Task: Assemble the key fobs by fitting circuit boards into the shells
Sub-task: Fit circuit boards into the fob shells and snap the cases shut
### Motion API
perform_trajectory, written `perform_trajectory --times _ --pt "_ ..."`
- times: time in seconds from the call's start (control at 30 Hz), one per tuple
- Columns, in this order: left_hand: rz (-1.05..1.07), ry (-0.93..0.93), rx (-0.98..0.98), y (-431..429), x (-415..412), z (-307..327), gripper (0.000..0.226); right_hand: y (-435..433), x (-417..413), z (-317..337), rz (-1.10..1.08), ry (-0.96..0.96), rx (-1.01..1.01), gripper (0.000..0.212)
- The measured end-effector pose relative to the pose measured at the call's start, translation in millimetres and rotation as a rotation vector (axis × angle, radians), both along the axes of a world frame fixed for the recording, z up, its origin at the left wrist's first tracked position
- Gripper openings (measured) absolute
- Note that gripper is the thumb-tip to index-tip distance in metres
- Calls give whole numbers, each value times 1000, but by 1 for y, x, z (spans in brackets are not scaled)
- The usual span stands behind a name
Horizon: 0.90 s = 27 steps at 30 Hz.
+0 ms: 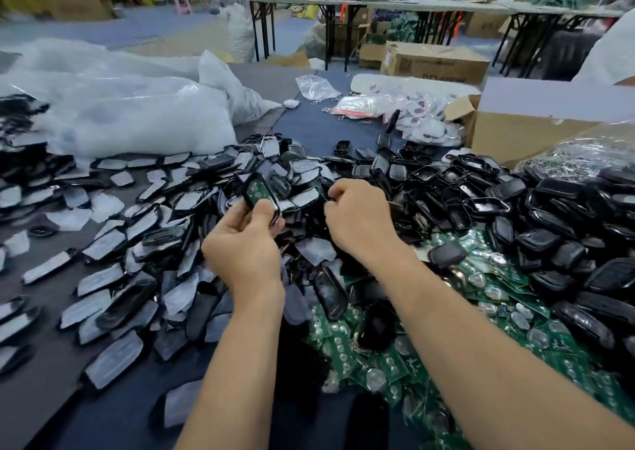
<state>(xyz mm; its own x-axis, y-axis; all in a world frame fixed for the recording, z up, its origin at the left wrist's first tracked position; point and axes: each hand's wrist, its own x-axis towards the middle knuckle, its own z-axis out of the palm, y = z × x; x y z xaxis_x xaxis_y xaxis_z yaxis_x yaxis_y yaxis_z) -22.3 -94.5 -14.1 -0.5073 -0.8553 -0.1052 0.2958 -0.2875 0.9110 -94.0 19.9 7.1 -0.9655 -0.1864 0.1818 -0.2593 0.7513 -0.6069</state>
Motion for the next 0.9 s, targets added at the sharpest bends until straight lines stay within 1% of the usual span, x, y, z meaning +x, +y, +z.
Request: perform_trajectory --times 0.13,0.17,0.23,0.3,0.37,0.43,0.47,0.53,0.6,0.7,0.77,0.83,0.9 --pt "-26 7 -50 2 -2 0 21 -31 -19 2 -50 -55 87 35" --pt "-28 6 -65 3 -2 0 19 -37 -22 3 -78 -63 99 37" --pt "-42 7 -83 5 -1 0 14 -46 -24 3 -135 -80 74 36" --pt "-50 8 -82 5 -1 -2 13 -46 -22 3 -184 -83 -17 30" --pt "-50 14 -72 6 0 -2 23 -37 -18 6 -215 -13 -148 25" --pt "-70 21 -70 7 1 -2 26 -18 -10 13 -219 -2 -352 23" --pt "-90 17 -80 9 1 -3 23 -6 -4 17 -207 -48 -475 21" --pt "-128 1 -114 15 2 -2 21 22 11 19 -147 -211 -728 16" --pt "-178 -13 -174 23 2 -1 21 53 27 16 -81 -317 -887 15" --pt "-354 -15 -312 45 7 2 16 92 52 4 -67 -329 -993 13" --pt "-484 -5 -398 60 11 1 25 108 63 -5 -109 -301 -1059 20" --pt "-568 -51 -523 71 14 0 29 115 67 -12 -152 -274 -1058 35" --pt "-594 -132 -631 76 13 -2 30 115 68 -18 -145 -265 -1044 34"
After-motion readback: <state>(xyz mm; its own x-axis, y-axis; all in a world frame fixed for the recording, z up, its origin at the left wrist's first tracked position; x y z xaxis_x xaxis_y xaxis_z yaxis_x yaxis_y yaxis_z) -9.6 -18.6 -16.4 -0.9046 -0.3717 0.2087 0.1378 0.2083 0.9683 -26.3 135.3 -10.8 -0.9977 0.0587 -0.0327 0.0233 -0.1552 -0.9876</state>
